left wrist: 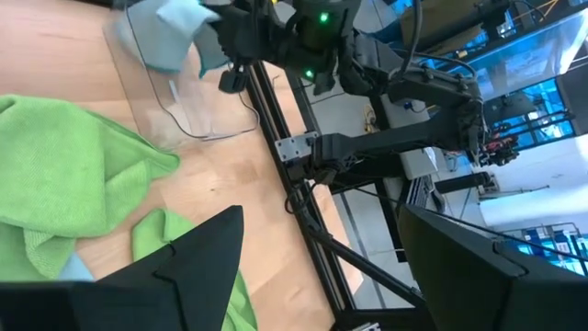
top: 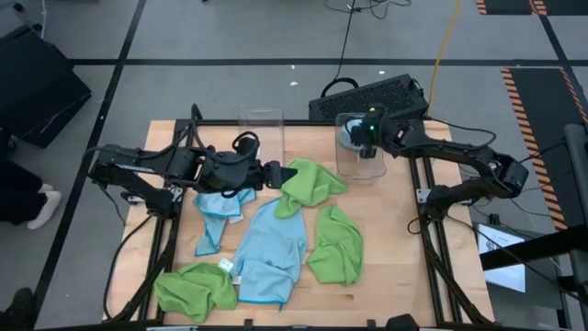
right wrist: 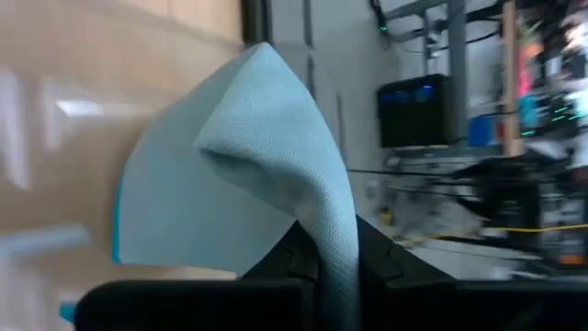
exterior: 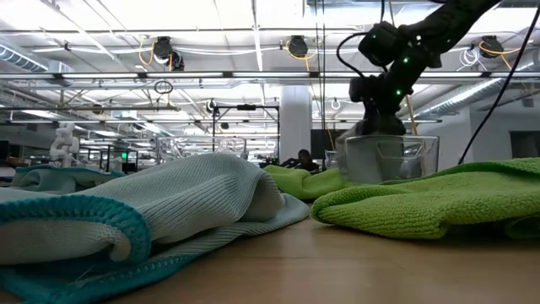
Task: Fold microfiber towels
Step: Put the right blue microfiber towel into the right transparent bin
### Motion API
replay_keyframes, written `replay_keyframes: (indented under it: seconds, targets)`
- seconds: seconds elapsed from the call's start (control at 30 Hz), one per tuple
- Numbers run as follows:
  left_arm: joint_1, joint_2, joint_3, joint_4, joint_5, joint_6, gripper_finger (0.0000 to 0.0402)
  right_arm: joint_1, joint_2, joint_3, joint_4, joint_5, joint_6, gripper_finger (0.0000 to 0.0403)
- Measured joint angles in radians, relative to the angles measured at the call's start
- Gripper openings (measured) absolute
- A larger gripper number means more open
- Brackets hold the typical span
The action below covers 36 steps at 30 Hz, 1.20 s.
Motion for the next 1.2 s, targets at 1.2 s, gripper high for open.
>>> replay_keyframes:
  seconds: [1.2]
  targets:
    - [-0.012,0.0,0.0,0.008,-0.033,-0.018,0.0291,0.117,-0.001,-0.165,-0.088,-0.228,0.295,0.0028]
